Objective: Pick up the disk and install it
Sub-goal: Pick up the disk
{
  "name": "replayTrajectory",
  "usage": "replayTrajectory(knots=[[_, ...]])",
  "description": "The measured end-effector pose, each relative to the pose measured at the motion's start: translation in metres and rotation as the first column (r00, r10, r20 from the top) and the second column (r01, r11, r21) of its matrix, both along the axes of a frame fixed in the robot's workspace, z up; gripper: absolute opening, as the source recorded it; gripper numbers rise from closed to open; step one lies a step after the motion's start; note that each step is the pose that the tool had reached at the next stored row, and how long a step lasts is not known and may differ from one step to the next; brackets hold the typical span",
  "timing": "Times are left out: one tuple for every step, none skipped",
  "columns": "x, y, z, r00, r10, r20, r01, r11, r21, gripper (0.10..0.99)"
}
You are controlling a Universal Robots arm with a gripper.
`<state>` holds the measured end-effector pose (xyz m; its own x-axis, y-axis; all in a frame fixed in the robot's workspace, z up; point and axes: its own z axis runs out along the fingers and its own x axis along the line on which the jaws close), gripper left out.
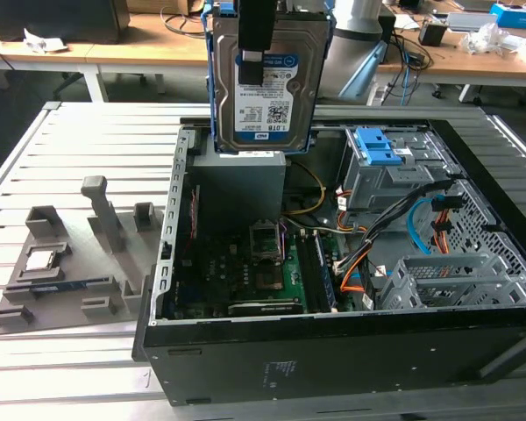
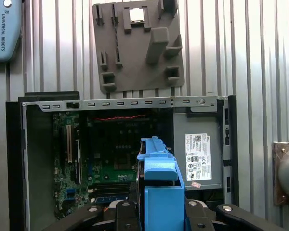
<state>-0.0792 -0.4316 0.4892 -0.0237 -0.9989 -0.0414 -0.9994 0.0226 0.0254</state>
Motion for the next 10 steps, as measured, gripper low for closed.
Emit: replayTrajectory(knots=[[0.0000, -0.0018, 0.0000, 1.0000, 0.000, 0.0000, 0.000, 1.0000, 0.000, 0.365], [0.0000, -0.0038, 0.0000, 1.0000, 0.000, 0.0000, 0.000, 1.0000, 0.000, 0.365], [0.0000, -0.0047, -0.0001, 1.0000, 0.000, 0.0000, 0.000, 1.0000, 0.000, 0.365], [0.0000, -0.0057, -0.0001, 1.0000, 0.000, 0.0000, 0.000, 1.0000, 0.000, 0.365], [0.0001, -0.0072, -0.0001, 1.0000, 0.000, 0.0000, 0.000, 1.0000, 0.000, 0.365], [0.0001, -0.0090, -0.0002, 1.0000, 0.000, 0.0000, 0.000, 1.0000, 0.000, 0.365], [0.0001, -0.0104, -0.0002, 1.0000, 0.000, 0.0000, 0.000, 1.0000, 0.000, 0.365], [0.0001, -0.0111, -0.0002, 1.0000, 0.000, 0.0000, 0.000, 1.0000, 0.000, 0.365], [0.0001, -0.0123, -0.0002, 1.0000, 0.000, 0.0000, 0.000, 1.0000, 0.000, 0.365], [0.0002, -0.0140, -0.0002, 1.0000, 0.000, 0.0000, 0.000, 1.0000, 0.000, 0.365]])
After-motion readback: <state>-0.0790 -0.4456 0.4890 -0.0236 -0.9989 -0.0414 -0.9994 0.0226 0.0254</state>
